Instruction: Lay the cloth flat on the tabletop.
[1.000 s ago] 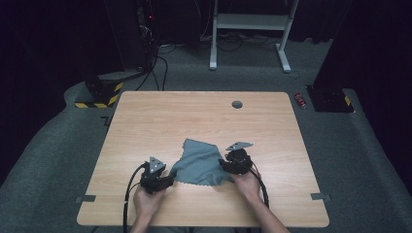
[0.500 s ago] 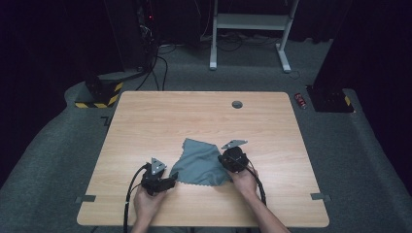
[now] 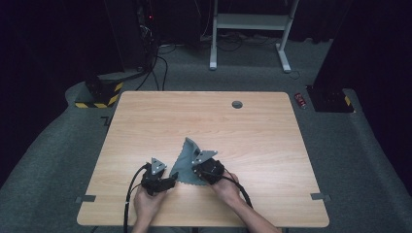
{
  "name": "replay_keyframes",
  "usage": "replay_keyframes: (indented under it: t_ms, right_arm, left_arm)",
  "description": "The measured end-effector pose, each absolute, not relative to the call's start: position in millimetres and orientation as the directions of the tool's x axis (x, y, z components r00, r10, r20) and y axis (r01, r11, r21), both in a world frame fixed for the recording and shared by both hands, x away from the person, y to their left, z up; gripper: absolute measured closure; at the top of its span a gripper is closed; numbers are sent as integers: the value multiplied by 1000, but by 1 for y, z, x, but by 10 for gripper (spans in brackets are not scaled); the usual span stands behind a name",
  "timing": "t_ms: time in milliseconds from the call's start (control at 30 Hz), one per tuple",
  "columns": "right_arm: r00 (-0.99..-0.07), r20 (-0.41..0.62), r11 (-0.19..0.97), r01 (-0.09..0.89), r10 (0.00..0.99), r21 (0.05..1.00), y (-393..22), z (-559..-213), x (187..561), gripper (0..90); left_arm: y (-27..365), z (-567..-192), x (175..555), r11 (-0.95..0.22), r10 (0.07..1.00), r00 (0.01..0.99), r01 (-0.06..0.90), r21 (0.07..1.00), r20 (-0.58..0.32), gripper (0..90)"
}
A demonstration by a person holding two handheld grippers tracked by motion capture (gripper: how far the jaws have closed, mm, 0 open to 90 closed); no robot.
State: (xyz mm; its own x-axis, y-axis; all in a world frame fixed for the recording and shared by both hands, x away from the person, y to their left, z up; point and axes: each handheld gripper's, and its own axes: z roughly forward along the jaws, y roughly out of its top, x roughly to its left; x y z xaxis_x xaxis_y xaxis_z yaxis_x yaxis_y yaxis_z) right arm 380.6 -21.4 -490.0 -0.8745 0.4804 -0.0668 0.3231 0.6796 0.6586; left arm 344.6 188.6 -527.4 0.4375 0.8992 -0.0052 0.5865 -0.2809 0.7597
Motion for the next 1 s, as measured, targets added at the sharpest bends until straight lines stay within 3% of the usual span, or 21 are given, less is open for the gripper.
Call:
replay_keyframes:
  t_ms: [167, 367, 600, 667, 800, 1000]
  right_arm:
    - [-892, -45, 697, 320, 451, 641, -18, -498, 376, 814]
    - [-828, -22, 602, 389, 561, 697, -46, -477, 386, 761]
    - [-793, -5, 608, 463, 609, 645, -46, -498, 400, 653]
    - [-791, 7, 613, 479, 611, 628, -45, -504, 403, 681]
    - [-809, -7, 629, 452, 588, 632, -46, -502, 401, 870]
    - [-803, -30, 615, 432, 595, 659, -58, -491, 398, 890]
  left_arm:
    - [189, -527, 345, -282, 899, 438, 586, 760, -4, 370]
    - [189, -527, 345, -280, 899, 437, 587, 760, -6, 370]
    - [189, -527, 345, -279, 900, 436, 587, 760, -7, 368]
    - [189, -527, 345, -279, 900, 436, 587, 760, -7, 367]
    - [189, -527, 345, -279, 900, 435, 587, 760, -6, 367]
    - [189, -527, 345, -279, 901, 434, 587, 760, -6, 366]
